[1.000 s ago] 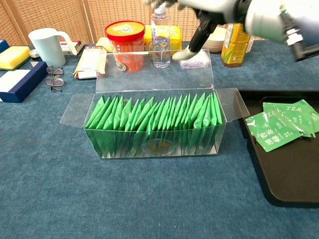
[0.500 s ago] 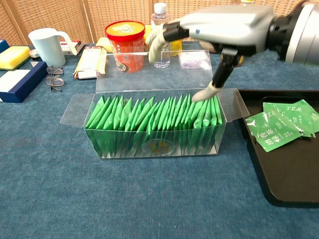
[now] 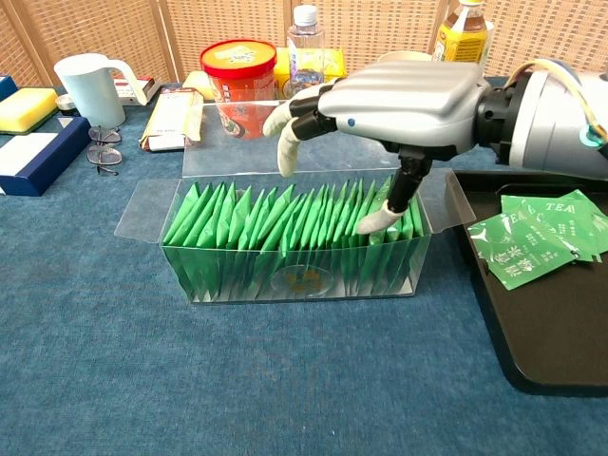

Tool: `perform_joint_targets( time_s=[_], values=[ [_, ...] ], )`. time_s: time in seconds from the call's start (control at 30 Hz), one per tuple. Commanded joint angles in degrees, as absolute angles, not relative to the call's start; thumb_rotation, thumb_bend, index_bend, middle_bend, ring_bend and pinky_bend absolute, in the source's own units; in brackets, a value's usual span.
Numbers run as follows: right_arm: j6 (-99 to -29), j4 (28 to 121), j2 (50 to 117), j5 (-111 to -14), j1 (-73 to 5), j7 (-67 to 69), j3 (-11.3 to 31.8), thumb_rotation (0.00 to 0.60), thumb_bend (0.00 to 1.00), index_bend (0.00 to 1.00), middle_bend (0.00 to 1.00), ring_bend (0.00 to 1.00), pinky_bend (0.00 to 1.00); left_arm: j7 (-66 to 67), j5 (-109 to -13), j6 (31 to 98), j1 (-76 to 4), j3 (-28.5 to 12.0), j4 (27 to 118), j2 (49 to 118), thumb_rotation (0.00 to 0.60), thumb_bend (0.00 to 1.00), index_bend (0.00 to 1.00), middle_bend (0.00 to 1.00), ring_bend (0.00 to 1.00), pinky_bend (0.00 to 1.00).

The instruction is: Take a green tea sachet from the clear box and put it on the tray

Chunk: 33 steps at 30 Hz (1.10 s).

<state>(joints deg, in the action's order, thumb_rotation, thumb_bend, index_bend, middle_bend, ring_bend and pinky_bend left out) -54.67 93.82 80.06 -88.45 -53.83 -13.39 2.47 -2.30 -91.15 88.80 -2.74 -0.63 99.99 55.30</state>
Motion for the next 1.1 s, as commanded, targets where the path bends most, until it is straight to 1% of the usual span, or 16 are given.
perform_joint_targets(
  time_s=[0.03, 0.53, 0.9, 1.1],
  values=[
    [-54.1, 93.4, 80.5, -88.4, -54.0, -14.2, 2.7, 0.600, 0.11, 0.30, 0.14, 0.08, 0.13, -2.4, -91.0, 88.8, -2.7, -0.6, 99.8, 55.4, 0.600, 0.27, 0.14, 0.15, 0.05, 0.25],
    [-51.8, 91.5, 83.6, -88.0, -54.4, -17.0, 3.7, 0.600, 0.11, 0.31, 0.15, 0.08, 0.13, -3.3, -90.7, 88.7, -2.6, -0.5, 98.9, 55.7, 0.600, 0.27, 0.14, 0.15, 0.05, 0.25],
    [-51.5, 91.7, 83.9, -87.2, -55.3, -17.2, 6.3, 0.600, 0.11, 0.30, 0.16, 0.09, 0.13, -4.0, -90.3, 88.4, -2.6, -0.5, 97.9, 56.2, 0.600, 0.27, 0.14, 0.15, 0.05, 0.25],
    [-49.9, 91.0, 84.7, -86.5, -56.2, -17.9, 6.6, 0.600, 0.11, 0.29, 0.16, 0.09, 0.13, -4.4, -90.2, 88.1, -2.7, -0.4, 97.4, 56.5, 0.600, 0.27, 0.14, 0.15, 0.05, 0.25]
  ],
)
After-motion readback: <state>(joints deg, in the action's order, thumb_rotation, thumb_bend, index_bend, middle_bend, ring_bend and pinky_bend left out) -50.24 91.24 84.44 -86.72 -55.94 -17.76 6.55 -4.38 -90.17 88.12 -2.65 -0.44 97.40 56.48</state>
